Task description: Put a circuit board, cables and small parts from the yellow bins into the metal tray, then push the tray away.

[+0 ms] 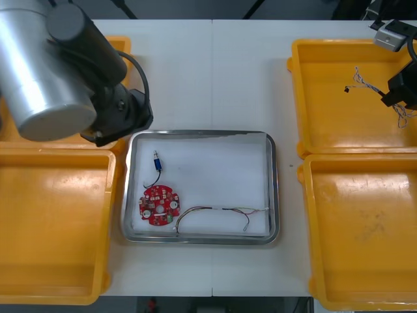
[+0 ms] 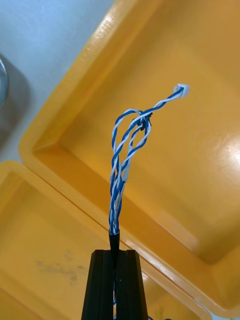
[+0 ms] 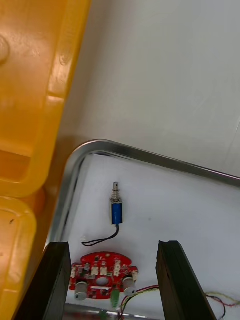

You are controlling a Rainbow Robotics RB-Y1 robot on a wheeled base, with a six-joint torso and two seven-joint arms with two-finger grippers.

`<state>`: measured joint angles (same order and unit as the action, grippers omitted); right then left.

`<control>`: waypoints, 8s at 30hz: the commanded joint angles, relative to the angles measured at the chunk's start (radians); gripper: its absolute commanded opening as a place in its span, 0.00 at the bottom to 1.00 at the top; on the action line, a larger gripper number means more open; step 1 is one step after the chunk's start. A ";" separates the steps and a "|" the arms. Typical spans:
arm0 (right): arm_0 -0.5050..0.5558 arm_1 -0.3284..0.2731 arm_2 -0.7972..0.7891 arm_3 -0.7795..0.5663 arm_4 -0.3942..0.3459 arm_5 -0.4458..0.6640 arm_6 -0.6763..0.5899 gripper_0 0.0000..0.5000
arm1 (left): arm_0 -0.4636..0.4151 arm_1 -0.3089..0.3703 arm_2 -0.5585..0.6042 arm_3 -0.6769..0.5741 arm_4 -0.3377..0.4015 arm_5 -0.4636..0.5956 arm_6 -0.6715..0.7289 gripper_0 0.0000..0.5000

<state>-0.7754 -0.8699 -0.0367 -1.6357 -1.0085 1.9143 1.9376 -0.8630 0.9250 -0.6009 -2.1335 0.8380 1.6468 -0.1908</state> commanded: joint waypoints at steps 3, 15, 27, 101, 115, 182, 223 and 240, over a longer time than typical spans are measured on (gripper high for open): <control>-0.031 -0.001 -0.003 -0.044 -0.071 0.006 0.029 0.00 | -0.019 0.124 0.165 0.050 0.181 0.013 -0.311 1.00; -0.031 0.031 0.119 -0.184 -0.119 0.006 0.015 0.00 | -0.022 0.176 0.316 0.342 0.339 -0.039 -0.394 1.00; -0.093 0.066 0.393 -0.265 -0.236 -0.215 0.024 0.00 | -0.051 0.198 0.314 0.636 0.294 -0.131 -0.130 1.00; -0.209 0.212 0.701 -0.041 -0.082 -0.362 0.176 1.00 | -0.120 -0.029 -0.145 0.969 0.176 -0.484 0.682 1.00; -0.209 0.095 0.500 -0.165 -0.150 -0.110 -0.196 1.00 | -0.120 -0.031 -0.148 0.983 0.176 -0.493 0.643 0.00; 0.510 -0.081 -0.258 -0.385 0.041 0.006 -0.893 1.00 | -0.028 0.020 0.078 0.133 0.153 0.016 0.317 0.00; 0.532 -0.081 -0.258 -0.451 0.008 0.006 -0.839 1.00 | -0.014 -0.319 -0.402 0.311 -0.296 -0.136 0.370 0.00; 0.532 -0.081 -0.258 -0.486 -0.007 0.006 -0.830 1.00 | 0.002 -0.319 -0.407 0.342 -0.315 -0.200 0.361 0.07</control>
<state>-0.2551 -0.9063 -0.2649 -2.0903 -1.0036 1.9163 1.0751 -0.8678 0.6235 -0.9948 -1.7877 0.5396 1.4582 0.1712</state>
